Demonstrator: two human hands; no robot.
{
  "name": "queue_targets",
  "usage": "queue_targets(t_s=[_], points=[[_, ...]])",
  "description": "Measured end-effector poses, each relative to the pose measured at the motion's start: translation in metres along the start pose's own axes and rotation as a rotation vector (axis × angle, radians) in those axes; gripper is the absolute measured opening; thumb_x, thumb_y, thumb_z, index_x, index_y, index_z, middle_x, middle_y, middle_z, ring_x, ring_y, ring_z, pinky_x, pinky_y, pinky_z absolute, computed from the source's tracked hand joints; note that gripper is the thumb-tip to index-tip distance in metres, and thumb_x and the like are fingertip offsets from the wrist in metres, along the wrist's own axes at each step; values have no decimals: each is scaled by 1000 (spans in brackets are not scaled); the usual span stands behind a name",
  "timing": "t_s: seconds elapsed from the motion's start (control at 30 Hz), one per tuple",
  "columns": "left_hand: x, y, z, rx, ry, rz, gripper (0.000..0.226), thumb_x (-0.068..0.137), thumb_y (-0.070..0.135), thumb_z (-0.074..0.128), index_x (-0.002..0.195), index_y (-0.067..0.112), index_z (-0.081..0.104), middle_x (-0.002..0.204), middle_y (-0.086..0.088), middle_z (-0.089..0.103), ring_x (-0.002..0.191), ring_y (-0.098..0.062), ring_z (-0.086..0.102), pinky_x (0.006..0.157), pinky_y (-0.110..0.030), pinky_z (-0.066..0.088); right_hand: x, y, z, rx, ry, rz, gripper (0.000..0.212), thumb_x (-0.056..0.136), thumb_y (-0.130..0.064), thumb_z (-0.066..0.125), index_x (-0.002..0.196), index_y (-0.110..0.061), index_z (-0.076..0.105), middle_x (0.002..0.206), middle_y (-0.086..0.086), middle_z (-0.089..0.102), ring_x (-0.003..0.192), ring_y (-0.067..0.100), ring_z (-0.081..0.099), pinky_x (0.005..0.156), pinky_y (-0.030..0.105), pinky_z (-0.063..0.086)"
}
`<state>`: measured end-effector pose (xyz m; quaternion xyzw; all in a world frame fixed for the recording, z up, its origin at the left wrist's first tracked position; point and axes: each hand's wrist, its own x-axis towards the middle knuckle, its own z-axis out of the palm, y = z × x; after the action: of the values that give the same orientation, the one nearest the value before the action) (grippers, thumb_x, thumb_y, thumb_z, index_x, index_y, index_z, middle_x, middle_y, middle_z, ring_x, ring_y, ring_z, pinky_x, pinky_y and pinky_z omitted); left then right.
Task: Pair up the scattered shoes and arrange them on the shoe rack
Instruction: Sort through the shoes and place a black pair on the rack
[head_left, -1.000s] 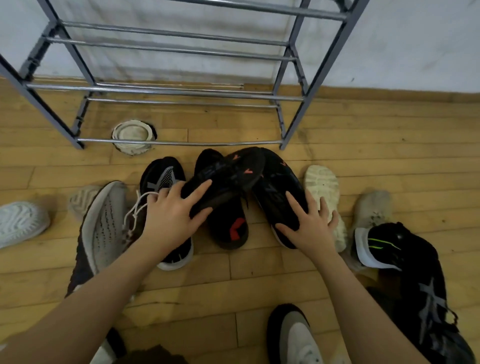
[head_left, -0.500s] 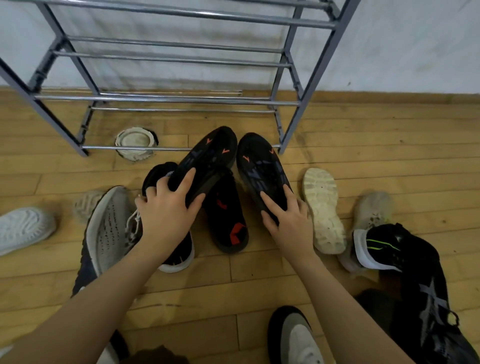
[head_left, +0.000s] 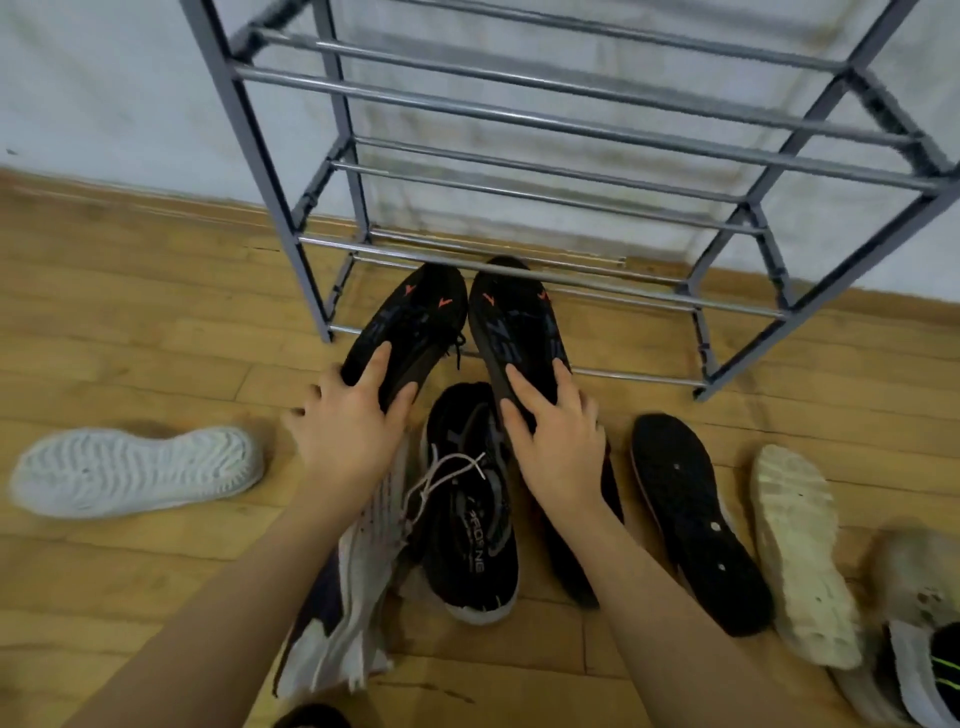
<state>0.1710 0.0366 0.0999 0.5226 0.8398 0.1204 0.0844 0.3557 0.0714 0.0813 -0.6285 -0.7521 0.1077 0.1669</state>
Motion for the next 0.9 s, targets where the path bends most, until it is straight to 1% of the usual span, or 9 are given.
queue_targets(t_s=[0.13, 0.3, 0.5, 0.57, 0.63, 0.7, 0.73, 0.8, 0.9], points=[[26, -25, 11, -32, -3, -79, 57, 90, 60, 35, 142, 41, 25, 132, -16, 43, 115, -40, 42, 93, -54, 31, 39, -28, 26, 6, -44, 2, 42, 97, -46, 39, 138, -46, 37, 154, 5, 23, 135, 36, 25, 97, 53, 37], [48, -49, 24, -66, 8, -143, 56, 90, 60, 35, 141, 40, 28, 132, -16, 44, 115, -40, 42, 92, -53, 32, 86, -55, 51, 54, -24, 21, 40, 97, -45, 41, 137, -44, 41, 154, 5, 24, 134, 38, 27, 98, 53, 38], [75, -53, 37, -49, 72, -168, 55, 90, 58, 38, 141, 38, 31, 132, -19, 44, 112, -42, 43, 90, -55, 33, 126, -78, 86, 59, -56, 68, 43, 96, -45, 43, 139, -42, 38, 155, 6, 20, 135, 39, 25, 104, 55, 29], [83, -53, 43, 8, 66, -160, 55, 90, 57, 41, 140, 36, 34, 128, -20, 46, 108, -43, 46, 86, -55, 35, 134, -80, 100, 100, -154, 92, 45, 96, -42, 45, 140, -41, 36, 156, 5, 15, 137, 40, 18, 106, 57, 28], [86, -55, 53, 58, 72, -125, 55, 86, 52, 54, 136, 31, 43, 118, -24, 51, 97, -44, 50, 79, -53, 38, 135, -75, 111, 173, -269, 94, 45, 97, -39, 44, 141, -41, 35, 157, 4, 11, 139, 40, 11, 108, 60, 24], [83, -60, 64, 85, 89, -50, 58, 78, 45, 69, 129, 23, 53, 106, -29, 55, 82, -46, 53, 69, -51, 40, 129, -66, 114, 152, -326, 54, 44, 98, -40, 41, 141, -42, 34, 159, 2, 5, 142, 36, 3, 110, 61, 15], [82, -63, 69, 97, 89, -38, 59, 76, 44, 71, 128, 21, 54, 105, -30, 55, 79, -46, 54, 67, -51, 41, 124, -63, 115, 101, -322, 24, 43, 98, -41, 40, 141, -43, 34, 159, 0, 2, 143, 33, 0, 111, 61, 9], [81, -70, 74, 101, 59, -30, 65, 78, 48, 67, 135, 22, 47, 113, -30, 54, 83, -48, 54, 69, -52, 42, 115, -59, 116, 4, -228, -60, 41, 98, -42, 39, 139, -43, 36, 159, -1, 2, 144, 28, -3, 110, 57, 0], [83, -83, 70, 67, -9, 29, 81, 80, 56, 58, 146, 32, 18, 136, -24, 41, 104, -47, 50, 81, -53, 41, 101, -66, 121, 6, -46, -193, 37, 97, -42, 42, 133, -40, 48, 157, -3, 18, 145, 30, 3, 109, 55, -7]])
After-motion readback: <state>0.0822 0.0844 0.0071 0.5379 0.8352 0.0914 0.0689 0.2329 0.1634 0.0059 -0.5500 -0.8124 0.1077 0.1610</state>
